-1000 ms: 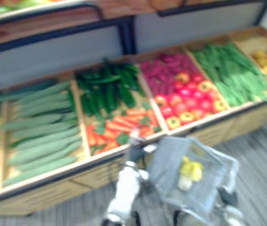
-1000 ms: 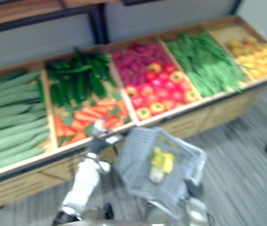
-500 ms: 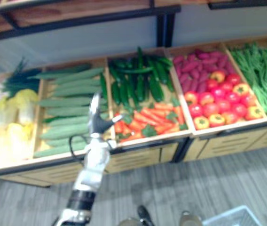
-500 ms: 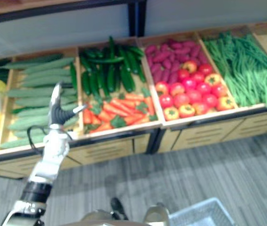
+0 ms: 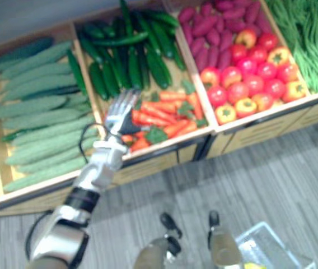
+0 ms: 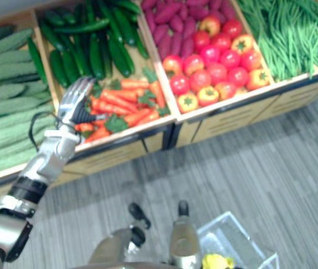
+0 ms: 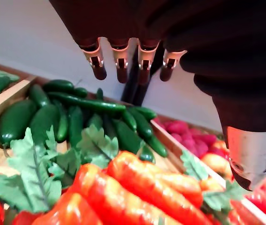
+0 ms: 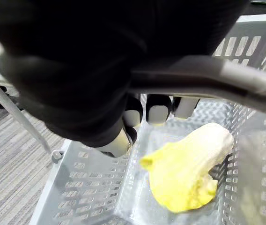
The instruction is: Pick vegetable in the basket
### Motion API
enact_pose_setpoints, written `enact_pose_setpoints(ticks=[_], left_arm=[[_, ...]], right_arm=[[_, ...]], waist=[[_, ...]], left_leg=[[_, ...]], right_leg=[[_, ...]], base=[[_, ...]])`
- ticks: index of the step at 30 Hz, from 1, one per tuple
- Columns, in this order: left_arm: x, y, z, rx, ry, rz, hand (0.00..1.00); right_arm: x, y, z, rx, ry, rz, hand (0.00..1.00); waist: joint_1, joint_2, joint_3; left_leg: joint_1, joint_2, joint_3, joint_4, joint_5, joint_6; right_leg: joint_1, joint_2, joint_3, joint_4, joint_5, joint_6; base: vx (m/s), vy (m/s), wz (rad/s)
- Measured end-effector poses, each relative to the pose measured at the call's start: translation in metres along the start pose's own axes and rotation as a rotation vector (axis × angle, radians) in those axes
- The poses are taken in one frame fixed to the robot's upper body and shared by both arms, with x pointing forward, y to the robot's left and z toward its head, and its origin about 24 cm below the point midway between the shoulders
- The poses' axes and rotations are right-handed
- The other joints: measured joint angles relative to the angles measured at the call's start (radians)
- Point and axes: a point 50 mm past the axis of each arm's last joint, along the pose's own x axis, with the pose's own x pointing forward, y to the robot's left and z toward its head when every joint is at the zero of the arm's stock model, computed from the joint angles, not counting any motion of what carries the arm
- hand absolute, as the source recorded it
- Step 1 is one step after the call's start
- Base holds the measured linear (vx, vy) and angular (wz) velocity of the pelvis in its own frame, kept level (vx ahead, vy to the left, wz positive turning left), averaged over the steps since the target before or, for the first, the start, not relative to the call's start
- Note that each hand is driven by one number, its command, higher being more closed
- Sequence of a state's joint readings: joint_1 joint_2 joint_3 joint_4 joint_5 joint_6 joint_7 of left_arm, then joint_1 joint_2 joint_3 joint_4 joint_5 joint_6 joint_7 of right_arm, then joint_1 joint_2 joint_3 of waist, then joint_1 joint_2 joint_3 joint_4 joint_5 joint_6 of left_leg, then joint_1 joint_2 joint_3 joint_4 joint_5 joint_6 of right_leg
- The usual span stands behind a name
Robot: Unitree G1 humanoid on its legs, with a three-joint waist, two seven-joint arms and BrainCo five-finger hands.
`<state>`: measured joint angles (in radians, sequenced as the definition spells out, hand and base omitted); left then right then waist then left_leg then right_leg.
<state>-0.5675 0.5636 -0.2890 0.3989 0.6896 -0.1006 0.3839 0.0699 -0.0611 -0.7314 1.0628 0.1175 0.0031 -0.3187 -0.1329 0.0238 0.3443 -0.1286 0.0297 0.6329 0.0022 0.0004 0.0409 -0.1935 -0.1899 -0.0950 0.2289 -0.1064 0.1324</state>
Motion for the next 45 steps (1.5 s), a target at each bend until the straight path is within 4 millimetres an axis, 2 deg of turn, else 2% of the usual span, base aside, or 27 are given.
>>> enact_pose_setpoints(ticks=[5, 8, 11, 12, 15, 17, 19, 22, 24, 26, 29, 32, 37, 39, 45], left_arm=[[0.005, -0.003, 0.006, 0.067, -0.063, -0.044, 0.00], [0.011, -0.004, 0.009, 0.127, -0.104, -0.079, 0.00], [0.016, -0.011, 0.008, 0.190, -0.124, -0.140, 0.00], [0.017, -0.011, 0.008, 0.208, -0.127, -0.141, 1.00], [0.031, -0.006, 0.006, 0.268, -0.125, -0.142, 1.00], [0.037, -0.003, 0.012, 0.278, -0.145, -0.104, 1.00], [0.057, 0.008, 0.020, 0.281, -0.132, -0.046, 1.00], [0.071, 0.018, 0.019, 0.338, -0.098, -0.024, 1.00], [0.076, 0.022, 0.020, 0.362, -0.087, -0.028, 1.00], [0.077, 0.020, 0.018, 0.374, -0.075, -0.041, 1.00], [0.079, 0.018, 0.023, 0.363, -0.080, -0.055, 1.00], [0.076, 0.007, 0.033, 0.330, -0.095, -0.085, 1.00], [0.068, 0.010, 0.050, 0.293, -0.177, -0.034, 1.00], [0.064, 0.011, 0.047, 0.299, -0.185, -0.030, 1.00], [0.038, 0.009, 0.027, 0.320, -0.189, -0.059, 1.00]], right_arm=[[-0.001, 0.003, 0.017, 0.020, -0.077, 0.012, 1.00], [-0.002, 0.007, 0.028, 0.011, -0.130, 0.028, 1.00], [-0.004, 0.010, 0.037, 0.015, -0.169, 0.040, 1.00], [-0.004, 0.011, 0.038, 0.010, -0.177, 0.045, 1.00], [-0.006, 0.015, 0.045, 0.008, -0.208, 0.057, 1.00], [-0.006, 0.015, 0.047, 0.018, -0.212, 0.055, 1.00], [-0.008, 0.023, 0.057, 0.018, -0.240, 0.078, 1.00], [-0.013, 0.037, 0.075, 0.008, -0.301, 0.129, 1.00], [-0.014, 0.038, 0.078, 0.011, -0.314, 0.137, 1.00], [-0.015, 0.041, 0.077, 0.001, -0.314, 0.151, 1.00], [-0.015, 0.043, 0.075, -0.006, -0.311, 0.160, 1.00], [-0.014, 0.038, 0.064, -0.010, -0.286, 0.157, 1.00], [-0.009, 0.022, 0.048, -0.024, -0.243, 0.135, 1.00], [-0.008, 0.020, 0.044, -0.026, -0.224, 0.131, 1.00], [-0.001, 0.007, 0.016, -0.030, -0.104, 0.089, 1.00]], waist=[[0.012, 0.015, 0.032], [0.028, 0.021, 0.063], [0.028, 0.022, 0.091], [0.029, 0.022, 0.091], [0.029, 0.023, 0.111], [0.037, 0.027, 0.119], [0.041, 0.022, 0.125], [0.024, 0.019, 0.128], [0.018, 0.018, 0.131], [0.007, 0.016, 0.133], [0.006, 0.016, 0.133], [0.007, 0.016, 0.133], [0.030, 0.024, 0.122], [0.029, 0.022, 0.119], [0.025, 0.026, 0.019]], left_leg=[[-0.029, 0.001, 0.021, 0.008, -0.007, -0.011], [-0.057, 0.016, 0.052, 0.045, -0.039, -0.022], [-0.067, 0.061, 0.162, 0.121, -0.086, -0.018], [-0.079, 0.065, 0.167, 0.133, -0.091, -0.016], [-0.115, 0.070, 0.179, 0.158, -0.092, -0.013], [-0.127, 0.072, 0.181, 0.161, -0.094, -0.017], [-0.145, 0.078, 0.194, 0.167, -0.099, -0.014], [-0.164, 0.089, 0.227, 0.181, -0.107, -0.008], [-0.163, 0.095, 0.241, 0.186, -0.113, -0.010], [-0.163, 0.112, 0.248, 0.211, -0.125, -0.014], [-0.157, 0.135, 0.256, 0.240, -0.127, -0.014], [-0.118, 0.159, 0.259, 0.256, -0.127, -0.012], [-0.041, 0.157, 0.231, 0.234, -0.121, -0.018], [-0.019, 0.144, 0.218, 0.211, -0.107, -0.022], [0.017, 0.105, 0.135, 0.134, -0.055, -0.034]], right_leg=[[-0.045, -0.007, 0.016, 0.028, 0.000, 0.000], [-0.074, -0.013, 0.027, 0.041, 0.000, 0.000], [-0.093, -0.019, 0.038, 0.058, 0.000, 0.000], [-0.106, -0.019, 0.042, 0.066, 0.000, 0.001], [-0.155, -0.025, 0.047, 0.091, 0.000, 0.001], [-0.166, -0.025, 0.047, 0.094, 0.000, 0.001], [-0.190, -0.025, 0.051, 0.102, 0.000, 0.001], [-0.223, -0.022, 0.067, 0.103, 0.007, 0.006], [-0.228, -0.018, 0.079, 0.101, 0.011, 0.007], [-0.226, -0.013, 0.076, 0.103, 0.011, 0.007], [-0.212, -0.007, 0.066, 0.108, 0.011, 0.007], [-0.157, 0.000, 0.025, 0.113, 0.011, 0.007], [-0.070, 0.000, -0.037, 0.122, 0.010, 0.005], [-0.046, -0.003, -0.048, 0.121, 0.010, 0.005], [0.044, 0.003, -0.092, 0.039, 0.003, -0.006]], base=[[0.00, -0.035, -0.06], [-0.01, -0.031, -0.14], [0.03, -0.012, -0.10], [0.03, -0.003, -0.15], [0.01, 0.002, -0.02], [0.01, 0.002, 0.02], [-0.02, -0.009, -0.08], [-0.01, 0.002, -0.21], [0.02, 0.009, -0.21], [0.07, -0.015, -0.10], [0.12, -0.034, 0.01], [0.11, -0.029, 0.21], [0.06, -0.021, 0.15], [0.02, -0.019, 0.25], [0.03, -0.053, 0.24]])
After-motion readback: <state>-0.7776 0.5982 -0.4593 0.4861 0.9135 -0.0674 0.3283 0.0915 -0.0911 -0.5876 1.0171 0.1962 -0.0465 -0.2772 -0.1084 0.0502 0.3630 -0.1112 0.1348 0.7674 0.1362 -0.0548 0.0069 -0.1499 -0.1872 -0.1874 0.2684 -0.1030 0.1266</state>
